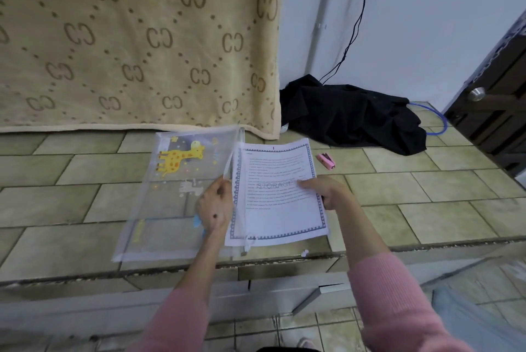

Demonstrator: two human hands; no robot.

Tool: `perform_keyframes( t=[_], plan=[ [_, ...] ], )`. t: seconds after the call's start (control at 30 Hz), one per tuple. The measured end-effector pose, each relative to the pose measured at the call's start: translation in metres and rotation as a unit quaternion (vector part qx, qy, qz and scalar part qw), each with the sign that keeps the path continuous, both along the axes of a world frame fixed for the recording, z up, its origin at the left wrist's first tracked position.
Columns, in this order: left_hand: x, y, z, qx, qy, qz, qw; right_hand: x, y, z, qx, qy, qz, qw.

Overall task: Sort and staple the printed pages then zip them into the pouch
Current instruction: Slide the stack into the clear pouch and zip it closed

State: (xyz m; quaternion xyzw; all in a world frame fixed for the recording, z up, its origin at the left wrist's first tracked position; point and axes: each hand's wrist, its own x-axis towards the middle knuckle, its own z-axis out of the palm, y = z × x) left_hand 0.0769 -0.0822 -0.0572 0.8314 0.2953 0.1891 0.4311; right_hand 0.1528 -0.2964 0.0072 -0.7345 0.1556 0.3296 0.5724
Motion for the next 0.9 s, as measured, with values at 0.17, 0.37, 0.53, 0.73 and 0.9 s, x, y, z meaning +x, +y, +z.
perform_keyframes(
  t=[0.17,0.37,0.53,0.73,0.9],
  plan=[
    [-0.001,0.008,0.002,-0.018,0.002,-0.022,1.000,-0.006,0.000,0.017,-0.039,-0.161,0.018,0.986],
    [-0.001,0.017,0.008,-0.029,0.020,-0.085,0.996,0.002,-0.057,0.063,-0.049,-0.167,0.071,0.982],
    [-0.004,0.018,0.016,-0.065,0.008,-0.098,0.993,0.007,-0.082,0.049,-0.008,-0.108,0.125,0.986],
    [-0.010,0.020,0.024,-0.066,0.011,-0.104,0.992,0.006,-0.078,0.010,-0.057,-0.022,0.210,0.976],
    [-0.016,0.028,0.028,-0.014,0.046,-0.134,0.990,0.007,-0.071,0.004,-0.111,-0.018,0.227,0.967]
  ],
)
